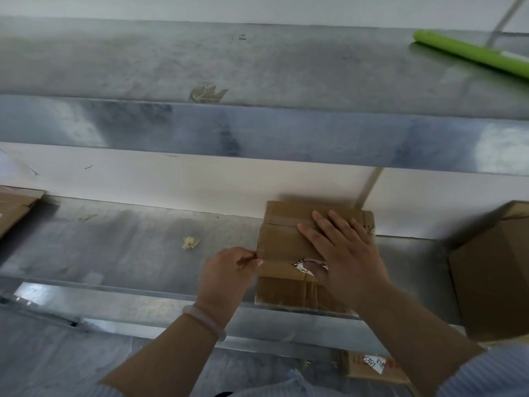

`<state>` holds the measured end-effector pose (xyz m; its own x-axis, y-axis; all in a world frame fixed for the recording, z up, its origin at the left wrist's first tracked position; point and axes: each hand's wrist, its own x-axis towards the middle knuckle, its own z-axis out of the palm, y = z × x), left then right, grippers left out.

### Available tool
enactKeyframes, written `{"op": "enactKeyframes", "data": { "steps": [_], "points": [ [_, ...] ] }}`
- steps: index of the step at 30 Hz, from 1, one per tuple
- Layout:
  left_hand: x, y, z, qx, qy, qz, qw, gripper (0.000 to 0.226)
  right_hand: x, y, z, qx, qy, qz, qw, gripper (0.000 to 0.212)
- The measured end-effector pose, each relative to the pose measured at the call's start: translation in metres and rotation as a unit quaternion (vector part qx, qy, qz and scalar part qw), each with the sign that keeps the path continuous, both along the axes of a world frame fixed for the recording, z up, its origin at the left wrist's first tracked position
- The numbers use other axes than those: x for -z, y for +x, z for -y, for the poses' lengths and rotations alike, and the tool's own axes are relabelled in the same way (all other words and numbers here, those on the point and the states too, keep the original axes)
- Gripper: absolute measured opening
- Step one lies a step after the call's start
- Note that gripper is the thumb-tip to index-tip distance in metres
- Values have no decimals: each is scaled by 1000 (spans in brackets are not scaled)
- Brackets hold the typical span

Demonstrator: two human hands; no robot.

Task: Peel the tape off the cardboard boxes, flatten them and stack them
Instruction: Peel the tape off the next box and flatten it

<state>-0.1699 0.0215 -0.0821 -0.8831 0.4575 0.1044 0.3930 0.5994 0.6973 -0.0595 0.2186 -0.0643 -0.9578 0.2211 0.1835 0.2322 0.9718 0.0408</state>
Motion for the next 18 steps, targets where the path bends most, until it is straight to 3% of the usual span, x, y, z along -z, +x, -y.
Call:
{"op": "enactKeyframes", "data": {
  "steps": [5, 9, 18],
  "points": [
    [0, 3, -4, -37, -7, 26, 999, 9, -1, -2, 0, 3, -3, 16, 1000, 61],
    [-1, -8, -4, 28, -75, -27, 996, 13, -2, -5, 2, 12, -8, 23, 1000, 63],
    [0, -26, 1, 116, -105, -8, 988, 11, -2, -4, 4, 18, 6, 23, 1000, 61]
  ]
}}
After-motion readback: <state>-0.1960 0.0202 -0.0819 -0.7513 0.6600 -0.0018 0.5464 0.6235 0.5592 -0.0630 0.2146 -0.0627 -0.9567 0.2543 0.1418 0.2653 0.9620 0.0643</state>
